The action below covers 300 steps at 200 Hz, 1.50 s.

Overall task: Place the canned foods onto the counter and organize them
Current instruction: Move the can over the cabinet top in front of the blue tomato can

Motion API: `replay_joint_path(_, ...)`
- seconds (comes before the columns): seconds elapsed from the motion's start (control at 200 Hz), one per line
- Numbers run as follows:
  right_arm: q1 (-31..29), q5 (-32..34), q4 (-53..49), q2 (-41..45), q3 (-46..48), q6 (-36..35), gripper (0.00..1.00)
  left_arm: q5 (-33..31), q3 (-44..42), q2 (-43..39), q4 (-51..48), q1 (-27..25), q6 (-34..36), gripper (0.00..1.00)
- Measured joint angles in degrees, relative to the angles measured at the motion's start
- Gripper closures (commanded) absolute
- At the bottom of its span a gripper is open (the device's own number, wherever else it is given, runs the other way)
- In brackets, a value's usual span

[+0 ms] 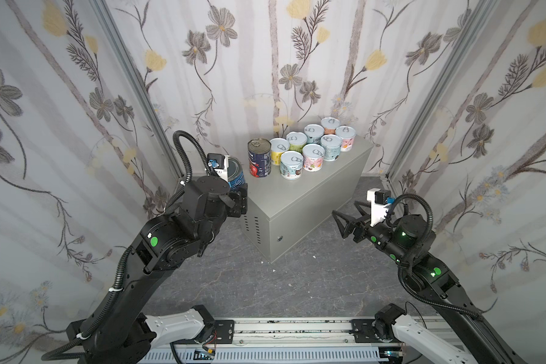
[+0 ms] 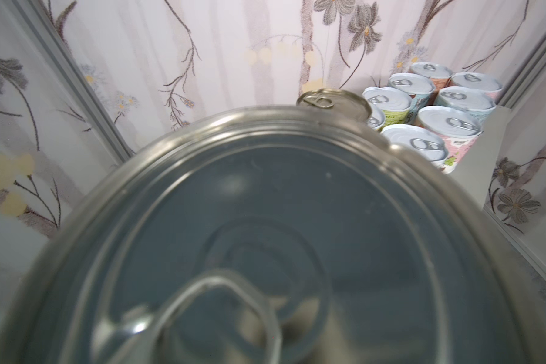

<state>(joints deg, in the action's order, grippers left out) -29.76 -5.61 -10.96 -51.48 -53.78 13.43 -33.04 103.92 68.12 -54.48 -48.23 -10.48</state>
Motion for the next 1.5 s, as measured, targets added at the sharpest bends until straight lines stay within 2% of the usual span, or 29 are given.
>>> replay_joint_path(0.28,2.0,0.7,-0.1,-1.1,-2.1,-0.3,0.0,-2.1,9.6,9.7,-0.6,-6.8,2.8,0.38)
replay_joint_path(0.42,2.5,1.1,-0.1,-1.4,-2.0,-0.5,0.0,-2.0,13.6,13.6,-0.7,-8.4,2.8,0.38)
replay_joint_path(0.894,2.6,1.5,0.5,0.6,1.4,-1.5,0.0,-2.1,20.4,24.6,-0.7,-8.2,3.0,0.37)
replay_joint_path(1.184,2.5,1.5,0.7,1.9,2.3,-1.6,0.0,-1.6,19.8,24.9,-0.6,-3.0,-0.2,0.37)
replay_joint_path(1.499,2.5,1.4,0.9,1.9,2.4,-1.6,0.0,1.6,18.5,25.2,-0.6,-2.2,-2.1,0.37)
